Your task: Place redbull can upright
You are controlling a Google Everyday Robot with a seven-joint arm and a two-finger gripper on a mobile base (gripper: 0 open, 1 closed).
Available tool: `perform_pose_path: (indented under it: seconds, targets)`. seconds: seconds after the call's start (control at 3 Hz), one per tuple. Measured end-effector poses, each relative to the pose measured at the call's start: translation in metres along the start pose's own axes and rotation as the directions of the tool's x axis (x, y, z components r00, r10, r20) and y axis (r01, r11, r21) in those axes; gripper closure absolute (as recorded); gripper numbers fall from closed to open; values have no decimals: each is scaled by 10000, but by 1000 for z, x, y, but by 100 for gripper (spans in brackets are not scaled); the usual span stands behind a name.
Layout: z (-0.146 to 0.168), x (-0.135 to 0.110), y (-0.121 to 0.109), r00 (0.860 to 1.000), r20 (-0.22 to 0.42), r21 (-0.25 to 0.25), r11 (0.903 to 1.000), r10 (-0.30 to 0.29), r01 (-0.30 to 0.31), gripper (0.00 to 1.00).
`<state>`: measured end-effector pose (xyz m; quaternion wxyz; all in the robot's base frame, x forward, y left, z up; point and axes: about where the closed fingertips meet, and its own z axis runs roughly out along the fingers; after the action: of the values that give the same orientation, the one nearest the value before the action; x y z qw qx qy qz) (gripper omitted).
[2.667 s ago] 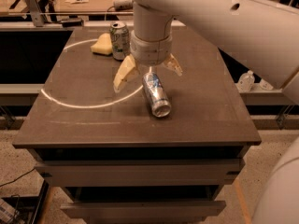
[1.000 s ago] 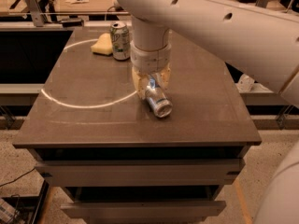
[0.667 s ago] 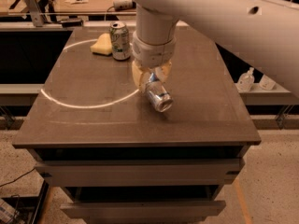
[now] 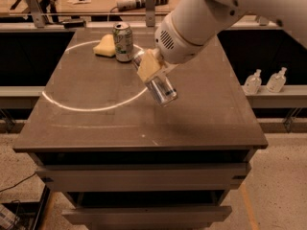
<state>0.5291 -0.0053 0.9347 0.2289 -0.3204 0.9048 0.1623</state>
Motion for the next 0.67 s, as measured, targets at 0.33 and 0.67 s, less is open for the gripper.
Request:
perform_pose_path:
  seconds: [0.33,0.67]
  targets:
    - [-4,-14,5,9804,1968,-1156,9928,-67,300,100]
    - [-20,-42,15,9122,4089,-2308,9700,255,763,100]
